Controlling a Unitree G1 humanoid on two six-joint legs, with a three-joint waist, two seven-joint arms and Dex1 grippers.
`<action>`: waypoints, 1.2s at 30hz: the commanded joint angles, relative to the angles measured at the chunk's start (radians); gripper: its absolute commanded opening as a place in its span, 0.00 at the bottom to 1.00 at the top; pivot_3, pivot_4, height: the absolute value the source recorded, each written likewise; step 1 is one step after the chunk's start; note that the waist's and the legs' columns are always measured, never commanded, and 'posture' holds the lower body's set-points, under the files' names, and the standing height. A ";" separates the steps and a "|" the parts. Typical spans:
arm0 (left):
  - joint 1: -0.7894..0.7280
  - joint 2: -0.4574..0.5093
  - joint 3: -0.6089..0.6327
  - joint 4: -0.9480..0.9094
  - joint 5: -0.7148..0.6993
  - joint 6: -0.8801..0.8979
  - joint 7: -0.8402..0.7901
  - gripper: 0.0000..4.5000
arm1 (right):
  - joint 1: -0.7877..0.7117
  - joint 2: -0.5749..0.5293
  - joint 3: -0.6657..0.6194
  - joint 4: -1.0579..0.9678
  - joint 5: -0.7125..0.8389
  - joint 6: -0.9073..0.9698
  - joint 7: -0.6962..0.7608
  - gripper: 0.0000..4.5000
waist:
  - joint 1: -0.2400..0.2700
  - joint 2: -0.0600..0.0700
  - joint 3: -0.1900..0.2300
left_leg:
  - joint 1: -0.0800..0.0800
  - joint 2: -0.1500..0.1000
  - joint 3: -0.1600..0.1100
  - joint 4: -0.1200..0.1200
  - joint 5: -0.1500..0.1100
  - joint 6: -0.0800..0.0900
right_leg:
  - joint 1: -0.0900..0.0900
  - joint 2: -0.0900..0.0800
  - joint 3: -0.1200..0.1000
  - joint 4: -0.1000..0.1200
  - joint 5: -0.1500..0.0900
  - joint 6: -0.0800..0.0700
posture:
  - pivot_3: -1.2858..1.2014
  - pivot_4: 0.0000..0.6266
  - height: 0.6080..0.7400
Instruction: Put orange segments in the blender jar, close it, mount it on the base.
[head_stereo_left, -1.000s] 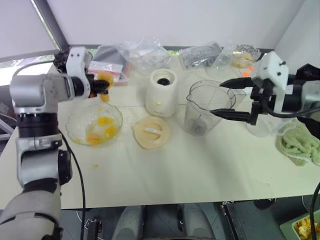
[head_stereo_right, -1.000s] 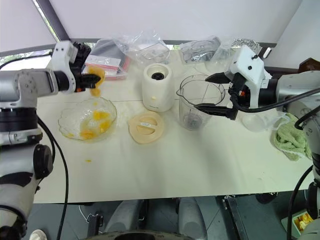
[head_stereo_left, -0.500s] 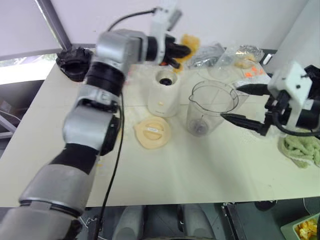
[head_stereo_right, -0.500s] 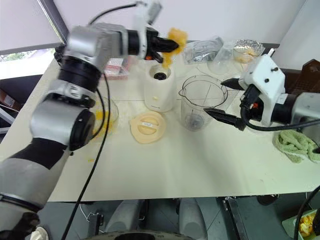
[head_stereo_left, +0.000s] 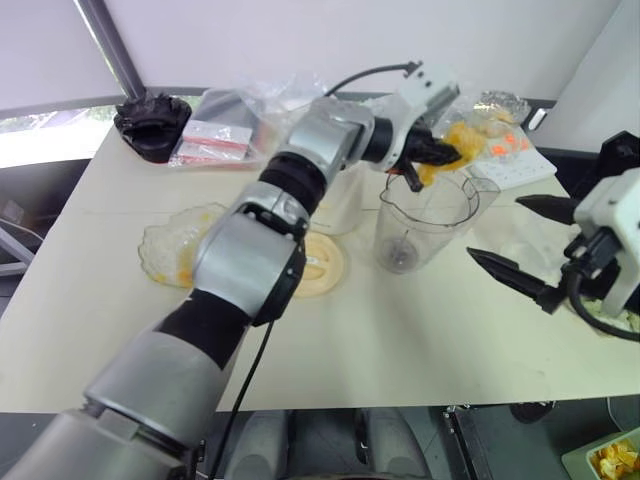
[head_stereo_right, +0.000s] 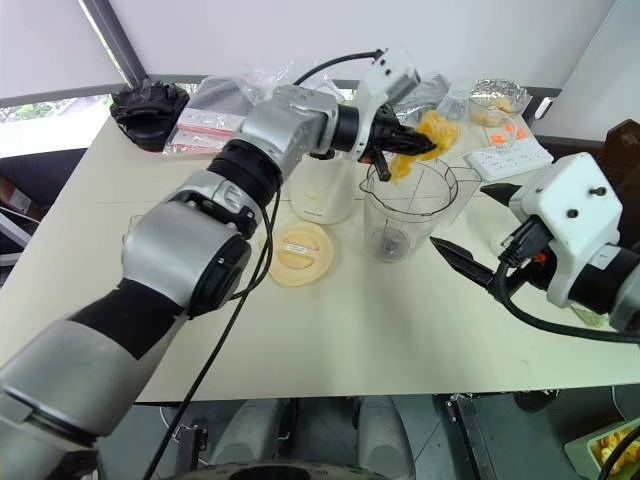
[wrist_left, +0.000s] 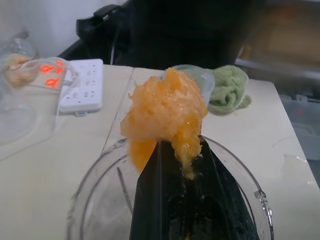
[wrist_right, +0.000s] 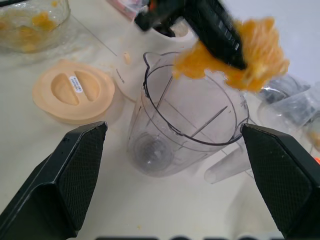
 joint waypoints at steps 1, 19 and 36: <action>-0.020 -0.005 -0.002 -0.002 0.038 -0.062 0.018 0.13 | 0.005 -0.003 -0.044 -0.011 0.041 -0.010 -0.037 1.00 | 0.000 0.000 0.000 | 0.000 0.000 0.000 0.000 0.000 0.000 | 0.000 0.000 0.000 0.000 0.000 0.000 | 0.52 0.24 1.00; -0.017 0.068 0.078 -0.014 0.050 -0.059 0.037 0.99 | 0.076 -0.042 -0.025 0.016 0.097 -0.077 -0.104 1.00 | -0.001 0.000 0.000 | 0.000 0.001 0.000 0.000 0.000 0.000 | 0.000 0.000 0.000 0.000 0.000 0.000 | 0.52 0.24 1.00; 0.594 0.465 0.130 -0.925 -0.172 0.362 -0.176 0.99 | 0.352 0.123 0.096 0.234 -0.288 -0.405 -0.113 1.00 | -0.012 0.001 -0.001 | 0.004 0.003 -0.002 -0.001 0.000 0.000 | 0.001 0.000 0.003 0.004 -0.001 0.000 | 0.52 0.24 1.00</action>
